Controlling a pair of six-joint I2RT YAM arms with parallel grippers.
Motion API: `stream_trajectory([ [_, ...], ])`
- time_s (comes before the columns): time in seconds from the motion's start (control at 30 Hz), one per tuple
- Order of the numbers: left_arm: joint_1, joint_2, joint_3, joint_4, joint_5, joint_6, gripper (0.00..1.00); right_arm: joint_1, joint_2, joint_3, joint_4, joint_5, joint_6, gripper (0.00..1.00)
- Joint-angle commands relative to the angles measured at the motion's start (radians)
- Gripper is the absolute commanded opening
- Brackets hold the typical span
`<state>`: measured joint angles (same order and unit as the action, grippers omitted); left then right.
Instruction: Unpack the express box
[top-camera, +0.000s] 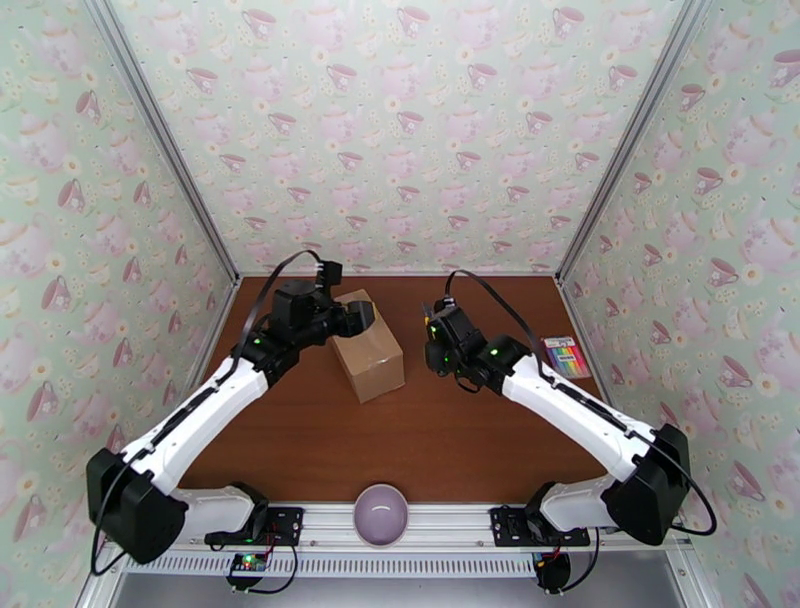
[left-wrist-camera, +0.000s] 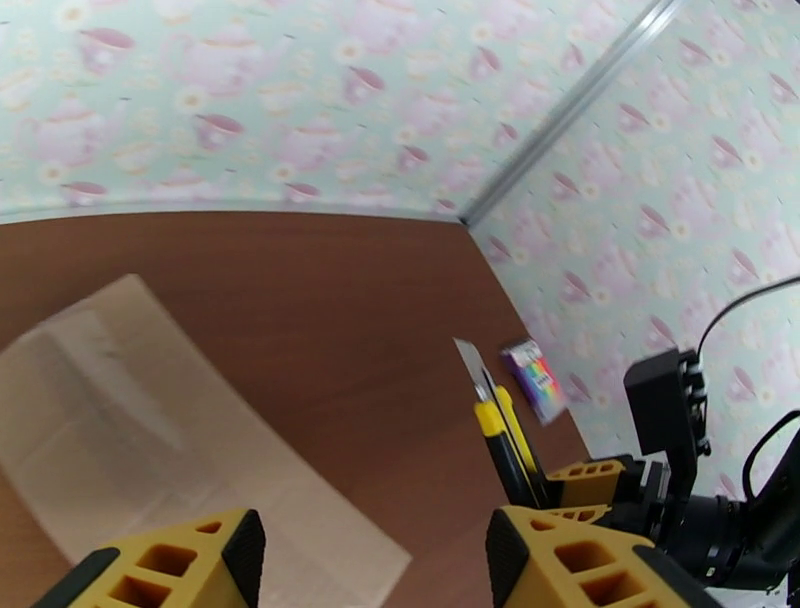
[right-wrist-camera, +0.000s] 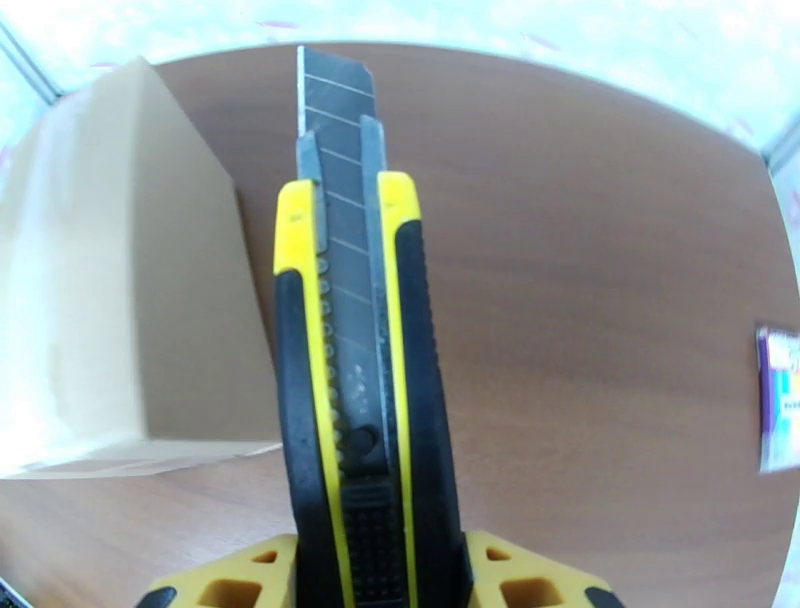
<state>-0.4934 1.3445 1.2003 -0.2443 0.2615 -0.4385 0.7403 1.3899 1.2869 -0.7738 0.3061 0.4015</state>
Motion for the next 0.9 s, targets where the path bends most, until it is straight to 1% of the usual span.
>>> stream_trajectory([
  [0.0,-0.02,0.044,0.054,0.031,0.074,-0.033,0.65,0.007,-0.023,0.062,-0.018,-0.01,-0.066,0.24],
  [0.1,-0.038,0.087,0.08,0.059,0.115,-0.058,0.64,0.006,-0.02,0.088,-0.01,-0.02,-0.082,0.24],
  [0.3,-0.065,0.16,0.11,0.127,0.174,-0.091,0.63,0.006,-0.006,0.127,0.006,-0.051,-0.09,0.23],
  [0.57,-0.086,0.241,0.172,0.174,0.221,-0.122,0.63,0.006,0.006,0.157,0.013,-0.077,-0.099,0.23],
  [0.87,-0.102,0.302,0.211,0.215,0.248,-0.149,0.62,0.006,0.009,0.154,0.022,-0.082,-0.096,0.23],
])
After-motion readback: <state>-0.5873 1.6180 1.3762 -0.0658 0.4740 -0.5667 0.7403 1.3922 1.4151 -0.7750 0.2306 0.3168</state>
